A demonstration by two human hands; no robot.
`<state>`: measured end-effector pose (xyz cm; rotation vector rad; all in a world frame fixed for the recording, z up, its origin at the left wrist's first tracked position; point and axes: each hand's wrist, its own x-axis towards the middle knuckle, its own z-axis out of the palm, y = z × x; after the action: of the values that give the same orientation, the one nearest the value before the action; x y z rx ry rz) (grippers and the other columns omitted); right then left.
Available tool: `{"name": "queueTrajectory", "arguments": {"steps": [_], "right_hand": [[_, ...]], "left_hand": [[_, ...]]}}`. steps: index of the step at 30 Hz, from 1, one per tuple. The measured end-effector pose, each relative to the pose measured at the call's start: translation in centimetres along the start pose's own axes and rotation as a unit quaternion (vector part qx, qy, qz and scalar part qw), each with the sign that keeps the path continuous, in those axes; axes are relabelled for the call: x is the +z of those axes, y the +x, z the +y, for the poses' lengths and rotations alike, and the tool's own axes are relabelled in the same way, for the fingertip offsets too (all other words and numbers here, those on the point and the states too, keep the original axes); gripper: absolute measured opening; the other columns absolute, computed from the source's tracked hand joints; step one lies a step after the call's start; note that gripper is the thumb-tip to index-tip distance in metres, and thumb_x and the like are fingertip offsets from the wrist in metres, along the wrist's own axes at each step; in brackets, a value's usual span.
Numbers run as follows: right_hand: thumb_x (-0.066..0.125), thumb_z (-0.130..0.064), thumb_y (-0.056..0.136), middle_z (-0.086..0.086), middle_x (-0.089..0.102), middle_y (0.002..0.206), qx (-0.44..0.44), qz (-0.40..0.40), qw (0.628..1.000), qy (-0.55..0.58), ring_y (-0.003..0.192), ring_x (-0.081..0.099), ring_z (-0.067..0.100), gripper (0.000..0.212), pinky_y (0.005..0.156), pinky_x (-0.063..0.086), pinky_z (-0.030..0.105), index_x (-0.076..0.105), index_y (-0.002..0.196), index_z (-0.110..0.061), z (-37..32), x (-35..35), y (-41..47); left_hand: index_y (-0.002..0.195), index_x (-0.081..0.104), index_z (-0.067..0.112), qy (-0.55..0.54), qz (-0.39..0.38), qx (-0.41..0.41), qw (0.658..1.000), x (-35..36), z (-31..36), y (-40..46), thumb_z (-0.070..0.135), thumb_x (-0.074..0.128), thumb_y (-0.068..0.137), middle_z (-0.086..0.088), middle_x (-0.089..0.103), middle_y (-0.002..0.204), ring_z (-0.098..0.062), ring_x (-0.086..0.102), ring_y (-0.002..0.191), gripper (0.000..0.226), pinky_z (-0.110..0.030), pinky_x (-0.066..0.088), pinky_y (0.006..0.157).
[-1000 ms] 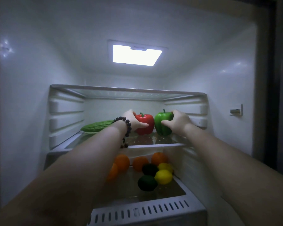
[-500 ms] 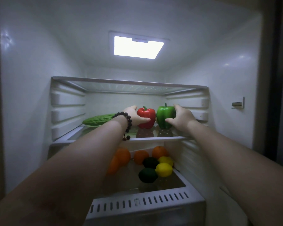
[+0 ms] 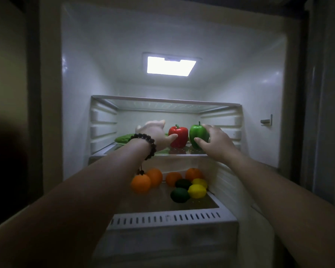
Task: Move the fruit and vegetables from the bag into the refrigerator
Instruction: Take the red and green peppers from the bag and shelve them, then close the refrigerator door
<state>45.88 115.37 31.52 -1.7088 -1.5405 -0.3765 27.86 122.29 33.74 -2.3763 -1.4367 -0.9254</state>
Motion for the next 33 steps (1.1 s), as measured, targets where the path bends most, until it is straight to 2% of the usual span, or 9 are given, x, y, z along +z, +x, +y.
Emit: {"name": "queueTrajectory", "arguments": {"steps": [3, 8, 12, 17, 23, 28, 33], "right_hand": [[0.053, -0.042, 0.091, 0.007, 0.041, 0.143, -0.006, -0.001, 1.000, 0.016, 0.128, 0.041, 0.024, 0.063, 0.105, 0.039, 0.041, 0.032, 0.145, -0.017, -1.0, -1.0, -3.0], [0.051, -0.042, 0.092, 0.006, 0.035, 0.148, 0.004, -0.004, 1.000, 0.023, 0.134, 0.035, 0.023, 0.060, 0.109, 0.035, 0.042, 0.032, 0.144, -0.019, -2.7, -3.4, -9.9], [0.052, -0.044, 0.091, 0.004, 0.034, 0.149, -0.002, -0.018, 1.000, 0.011, 0.137, 0.031, 0.022, 0.059, 0.111, 0.032, 0.042, 0.034, 0.143, -0.022, -3.6, -5.5, -16.1], [0.054, -0.038, 0.091, 0.005, 0.034, 0.148, -0.019, -0.026, 0.999, 0.020, 0.136, 0.031, 0.023, 0.054, 0.110, 0.027, 0.036, 0.039, 0.139, -0.019, -4.1, -8.3, -23.2], [0.054, -0.040, 0.090, 0.006, 0.038, 0.144, -0.022, -0.051, 0.998, 0.030, 0.132, 0.037, 0.024, 0.055, 0.109, 0.034, 0.037, 0.041, 0.139, -0.019, -2.9, -11.3, -31.7], [0.055, -0.038, 0.091, 0.005, 0.036, 0.146, -0.029, -0.059, 0.997, 0.046, 0.133, 0.037, 0.022, 0.055, 0.108, 0.033, 0.033, 0.040, 0.140, -0.016, -1.3, -15.1, -38.6], [0.054, -0.035, 0.092, 0.009, 0.032, 0.149, -0.041, -0.088, 0.994, 0.041, 0.139, 0.027, 0.023, 0.056, 0.113, 0.026, 0.033, 0.039, 0.141, -0.015, 1.3, -19.4, -45.7]], "left_hand": [[0.143, 0.032, 0.020, 0.047, 0.045, 0.014, 0.998, -1.8, 0.2, -3.3, 0.063, 0.037, 0.089, -0.005, 0.042, 0.144, -0.023, 0.036, 0.133, 0.070, -0.046, 0.031, 0.106], [0.144, 0.031, 0.018, 0.056, 0.088, 0.023, 0.994, -4.3, 0.9, -11.0, 0.059, 0.037, 0.091, -0.005, 0.039, 0.146, -0.023, 0.032, 0.135, 0.067, -0.048, 0.030, 0.108], [0.144, 0.029, 0.018, 0.039, 0.071, 0.026, 0.996, -5.3, 2.4, -17.9, 0.057, 0.037, 0.091, -0.005, 0.036, 0.148, -0.024, 0.026, 0.139, 0.066, -0.050, 0.024, 0.112], [0.145, 0.028, 0.021, -0.018, 0.063, 0.011, 0.998, -5.8, 4.8, -25.9, 0.055, 0.040, 0.090, -0.004, 0.031, 0.151, -0.023, 0.019, 0.142, 0.066, -0.048, 0.017, 0.114], [0.147, 0.022, 0.026, -0.050, 0.003, -0.026, 0.998, -5.5, 8.8, -34.3, 0.060, 0.036, 0.090, -0.001, 0.022, 0.155, -0.020, 0.011, 0.144, 0.068, -0.047, 0.011, 0.116], [0.147, 0.021, 0.026, -0.056, 0.015, -0.042, 0.997, -6.0, 13.4, -41.4, 0.060, 0.036, 0.089, -0.001, 0.023, 0.155, -0.019, 0.012, 0.144, 0.069, -0.046, 0.012, 0.117], [0.148, 0.020, 0.026, -0.064, 0.005, -0.074, 0.995, -6.0, 18.7, -48.4, 0.061, 0.036, 0.089, 0.001, 0.023, 0.155, -0.018, 0.010, 0.144, 0.071, -0.044, 0.011, 0.116]]}}
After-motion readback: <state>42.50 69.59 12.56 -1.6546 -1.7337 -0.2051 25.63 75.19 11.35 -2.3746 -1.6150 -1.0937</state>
